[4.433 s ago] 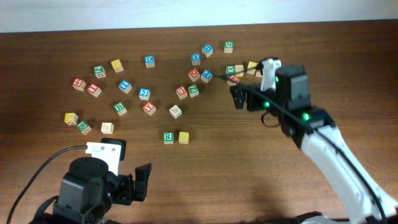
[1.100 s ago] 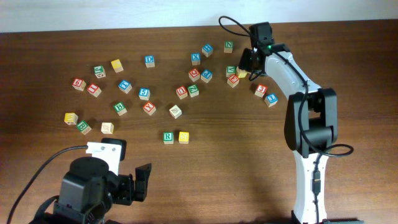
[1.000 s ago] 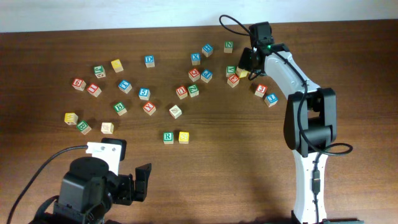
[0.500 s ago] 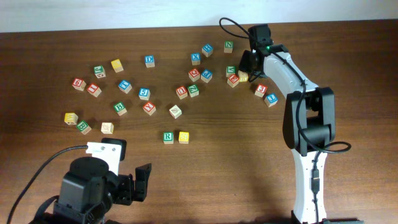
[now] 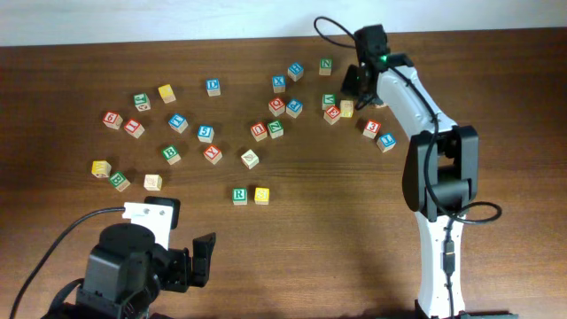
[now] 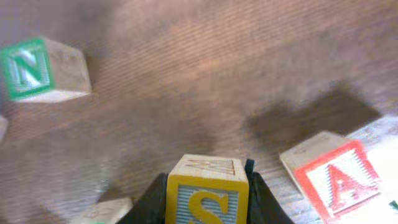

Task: Spell out RSS
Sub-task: 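Reach right gripper to the yellow S block at right and grasp it, then carry the second S block with right gripper and place right of first S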

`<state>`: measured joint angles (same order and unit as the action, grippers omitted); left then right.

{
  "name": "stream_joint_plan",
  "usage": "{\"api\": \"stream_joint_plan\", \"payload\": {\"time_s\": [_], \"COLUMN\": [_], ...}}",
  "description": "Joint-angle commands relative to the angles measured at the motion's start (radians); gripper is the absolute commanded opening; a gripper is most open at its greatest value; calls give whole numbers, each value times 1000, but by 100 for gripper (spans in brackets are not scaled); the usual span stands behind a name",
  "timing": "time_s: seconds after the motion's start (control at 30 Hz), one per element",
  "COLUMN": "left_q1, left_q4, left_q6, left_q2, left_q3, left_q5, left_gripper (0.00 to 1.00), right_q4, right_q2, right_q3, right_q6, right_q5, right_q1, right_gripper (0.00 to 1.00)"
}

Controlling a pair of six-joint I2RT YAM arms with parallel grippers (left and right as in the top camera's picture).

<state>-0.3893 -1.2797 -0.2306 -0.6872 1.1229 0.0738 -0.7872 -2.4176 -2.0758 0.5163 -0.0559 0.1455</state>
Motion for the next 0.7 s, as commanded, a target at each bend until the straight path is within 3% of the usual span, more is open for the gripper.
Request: {"api": "stream_joint_plan", "payload": {"time_s": [0.0,0.13,0.27,0.37,0.4,0.53,0.67], "left_q1": [2,2,2,2,2,2,2], "left_q4": [2,2,2,2,2,2,2], "left_q6": [9,9,9,9,9,9,9], "left_q2": [3,3,3,3,3,3,3], "left_q3": [-3,-3,-3,-3,-3,-3,-3], "left_q5": [-7,-7,-7,-7,-7,-7,-7], "left_gripper": [99,99,99,100,99,99,99], "right_q4": [-91,-336,-700,-909,-912,-912,-898], "right_q2": [-12,-12,22,47,57,168,430], "right_q3": [-148,-381,-706,-836,-840,-793,-409], "right_q6": [-3,-11,-92,-146,-259,-315,-304], "right_q5": [-5,-6,-6,-163,-140,-1,-12], "right_q1": [-3,3,63,160,195,318,312], "right_gripper": [13,4,4,4,4,4,4]}}
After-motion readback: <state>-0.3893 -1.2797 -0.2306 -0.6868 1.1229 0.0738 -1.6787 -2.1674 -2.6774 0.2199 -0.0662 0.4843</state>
